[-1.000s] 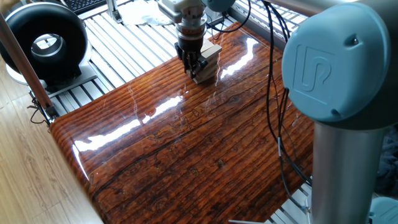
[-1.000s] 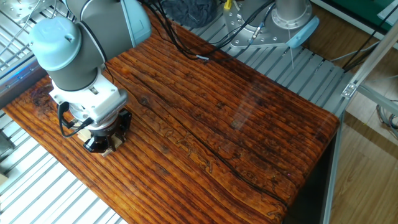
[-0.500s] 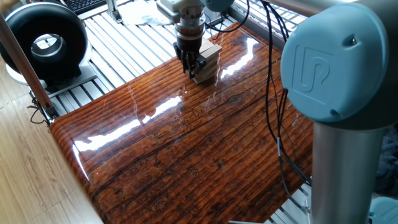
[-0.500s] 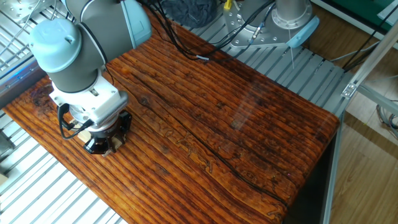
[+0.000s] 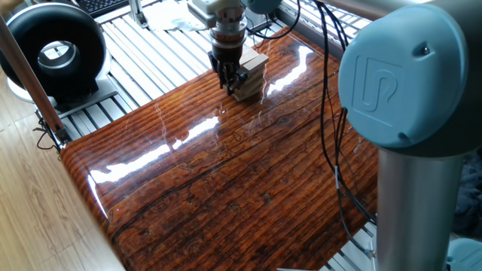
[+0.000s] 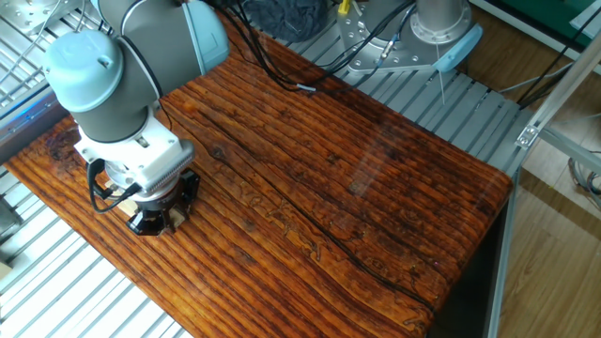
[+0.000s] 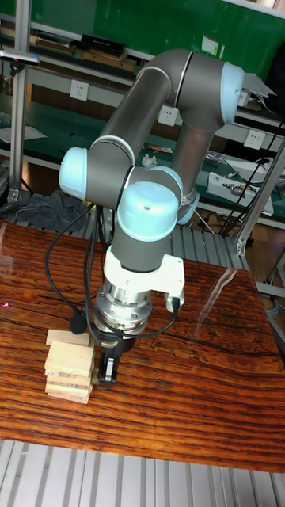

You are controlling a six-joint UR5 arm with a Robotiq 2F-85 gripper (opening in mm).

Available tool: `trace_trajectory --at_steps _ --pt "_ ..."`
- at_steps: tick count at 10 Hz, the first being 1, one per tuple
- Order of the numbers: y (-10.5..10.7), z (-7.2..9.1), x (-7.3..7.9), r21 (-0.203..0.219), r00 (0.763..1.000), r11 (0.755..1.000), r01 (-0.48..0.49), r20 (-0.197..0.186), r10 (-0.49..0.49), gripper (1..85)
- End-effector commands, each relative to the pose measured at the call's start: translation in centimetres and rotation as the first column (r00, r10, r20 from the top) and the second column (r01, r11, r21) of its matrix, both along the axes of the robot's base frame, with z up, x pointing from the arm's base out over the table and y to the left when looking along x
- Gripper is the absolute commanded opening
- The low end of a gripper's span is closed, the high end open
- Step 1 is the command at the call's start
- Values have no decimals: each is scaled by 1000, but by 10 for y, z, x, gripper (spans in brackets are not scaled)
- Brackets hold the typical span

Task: Play Jenga

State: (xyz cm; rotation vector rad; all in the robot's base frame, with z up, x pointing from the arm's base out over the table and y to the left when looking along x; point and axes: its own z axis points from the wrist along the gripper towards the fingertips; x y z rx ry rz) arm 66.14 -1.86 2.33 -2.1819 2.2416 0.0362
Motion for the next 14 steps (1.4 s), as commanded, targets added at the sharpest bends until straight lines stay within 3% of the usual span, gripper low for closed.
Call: trace_trajectory --at_steps 1,14 --pt "6 3 3 14 1000 1000 9 1 -9 323" --pt "18 1 7 19 1000 1000 20 -4 -20 320"
